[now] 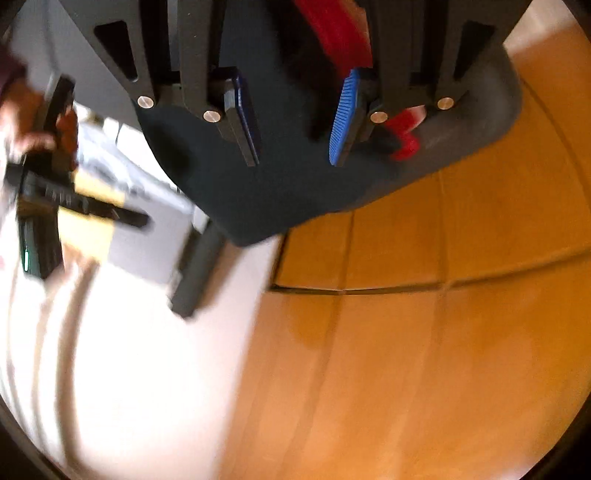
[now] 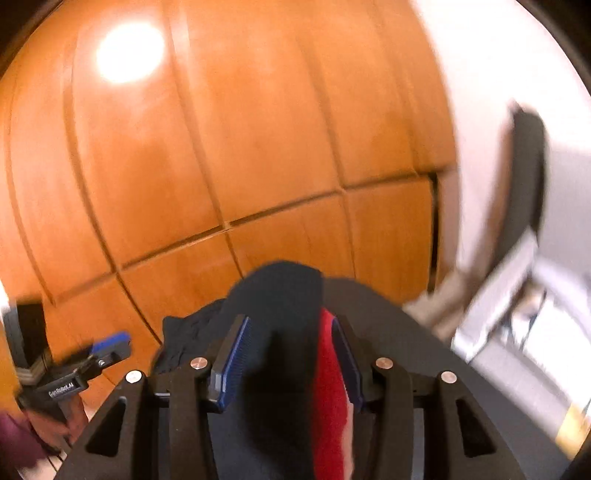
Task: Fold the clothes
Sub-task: 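Place the black sweater onto the red and pink stack with both tools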
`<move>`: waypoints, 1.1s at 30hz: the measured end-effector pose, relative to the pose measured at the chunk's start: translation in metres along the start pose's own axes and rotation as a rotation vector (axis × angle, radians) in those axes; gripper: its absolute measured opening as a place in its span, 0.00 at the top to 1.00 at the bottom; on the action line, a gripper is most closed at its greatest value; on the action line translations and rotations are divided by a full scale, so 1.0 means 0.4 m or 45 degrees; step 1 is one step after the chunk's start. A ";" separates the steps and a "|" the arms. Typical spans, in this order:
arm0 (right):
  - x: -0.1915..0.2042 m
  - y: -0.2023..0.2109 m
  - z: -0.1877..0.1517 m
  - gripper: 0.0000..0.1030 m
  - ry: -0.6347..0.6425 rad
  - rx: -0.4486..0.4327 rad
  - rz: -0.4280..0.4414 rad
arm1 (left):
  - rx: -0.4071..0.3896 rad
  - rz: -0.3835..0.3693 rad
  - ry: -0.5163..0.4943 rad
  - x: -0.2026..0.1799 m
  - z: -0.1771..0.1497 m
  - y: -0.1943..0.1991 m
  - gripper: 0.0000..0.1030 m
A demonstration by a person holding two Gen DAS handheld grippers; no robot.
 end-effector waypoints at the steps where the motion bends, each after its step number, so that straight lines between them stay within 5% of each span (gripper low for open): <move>1: 0.023 -0.023 0.007 0.55 0.047 0.030 0.011 | 0.026 0.012 -0.054 -0.015 0.006 -0.031 0.63; 5: 0.084 -0.165 0.013 0.61 0.192 0.201 0.021 | 0.161 0.133 -0.117 0.020 0.017 -0.165 0.63; 10: 0.030 -0.372 -0.027 0.62 0.168 0.477 -0.099 | 0.375 0.230 -0.042 0.123 -0.034 -0.313 0.55; 18: -0.016 -0.503 -0.042 0.62 0.149 0.464 -0.205 | 0.371 0.269 -0.069 0.159 -0.070 -0.391 0.53; 23: 0.000 -0.470 -0.014 0.58 0.141 0.479 -0.178 | 0.366 0.216 0.036 0.176 -0.039 -0.381 0.50; 26: 0.053 -0.364 0.028 0.57 0.197 0.386 -0.154 | 0.299 0.244 0.056 0.170 -0.009 -0.295 0.36; 28: 0.065 -0.259 0.059 0.49 0.136 0.235 -0.138 | 0.249 0.291 0.055 0.167 0.005 -0.225 0.24; 30: 0.062 -0.158 0.056 0.28 0.066 0.142 -0.146 | 0.208 0.322 0.071 0.157 -0.009 -0.144 0.16; 33: 0.043 0.004 -0.026 0.16 0.024 0.045 -0.220 | 0.165 0.294 0.122 0.110 -0.084 -0.021 0.02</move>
Point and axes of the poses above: each gripper's, at about its wrist camera, not at the fingertips, and y roughly against the way its jaws point, x to its left, z to its top, the point moved 9 cm from there along -y, roughly the way its jaws point, and after that the axes turned 3 degrees about -y, right-handed, at the moved point
